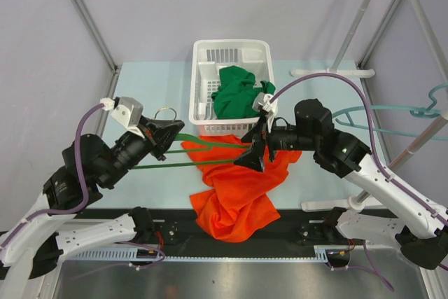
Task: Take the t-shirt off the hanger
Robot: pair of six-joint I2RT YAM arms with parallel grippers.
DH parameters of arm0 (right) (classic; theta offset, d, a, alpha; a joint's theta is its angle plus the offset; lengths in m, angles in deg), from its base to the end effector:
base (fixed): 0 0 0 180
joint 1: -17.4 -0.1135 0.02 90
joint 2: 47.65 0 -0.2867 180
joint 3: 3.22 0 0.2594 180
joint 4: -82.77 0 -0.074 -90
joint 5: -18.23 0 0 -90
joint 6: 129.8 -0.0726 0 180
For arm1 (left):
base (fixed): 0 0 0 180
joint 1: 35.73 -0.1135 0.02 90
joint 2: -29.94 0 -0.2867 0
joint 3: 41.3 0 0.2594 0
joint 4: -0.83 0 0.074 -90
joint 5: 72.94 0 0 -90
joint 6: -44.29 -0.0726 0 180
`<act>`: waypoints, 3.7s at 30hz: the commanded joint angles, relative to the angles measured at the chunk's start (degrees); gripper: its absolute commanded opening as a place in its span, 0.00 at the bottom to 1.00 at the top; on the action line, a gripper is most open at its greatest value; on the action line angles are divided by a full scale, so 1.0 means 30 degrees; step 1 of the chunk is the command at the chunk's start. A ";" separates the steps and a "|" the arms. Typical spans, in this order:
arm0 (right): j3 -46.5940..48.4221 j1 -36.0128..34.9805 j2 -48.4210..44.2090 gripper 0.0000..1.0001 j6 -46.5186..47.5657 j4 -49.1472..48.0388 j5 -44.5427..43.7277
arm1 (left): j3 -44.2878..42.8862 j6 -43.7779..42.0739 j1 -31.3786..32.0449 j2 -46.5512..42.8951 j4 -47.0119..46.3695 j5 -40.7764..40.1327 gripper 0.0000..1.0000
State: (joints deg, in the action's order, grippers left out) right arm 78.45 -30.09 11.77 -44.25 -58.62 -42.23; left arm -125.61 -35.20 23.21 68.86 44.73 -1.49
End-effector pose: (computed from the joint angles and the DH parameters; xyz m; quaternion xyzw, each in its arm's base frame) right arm 0.1397 0.2054 0.4199 -0.4261 0.6641 0.4372 0.4316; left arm 0.0827 -0.0925 0.4820 0.1772 0.6755 -0.3102 0.6450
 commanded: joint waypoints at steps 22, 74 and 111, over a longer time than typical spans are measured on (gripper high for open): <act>0.4537 -0.0753 0.1316 0.00 -0.2177 0.0614 -0.7670 | 0.1613 0.2592 -0.0105 -0.6788 0.0664 -0.5035 1.00; 0.6158 -0.3504 0.9999 0.00 2.6099 -3.8587 -4.2250 | 0.3372 0.4029 -0.0105 -0.4915 0.0343 -0.2431 1.00; 0.7494 -0.3219 0.2692 0.00 -1.0669 0.1718 -3.4196 | 0.3987 0.4146 -0.0105 -0.4388 -0.0799 -0.1758 1.00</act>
State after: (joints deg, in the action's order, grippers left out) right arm 92.46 -43.72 19.07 -66.19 -66.86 -141.55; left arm -113.48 -23.20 23.06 53.88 43.99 -7.63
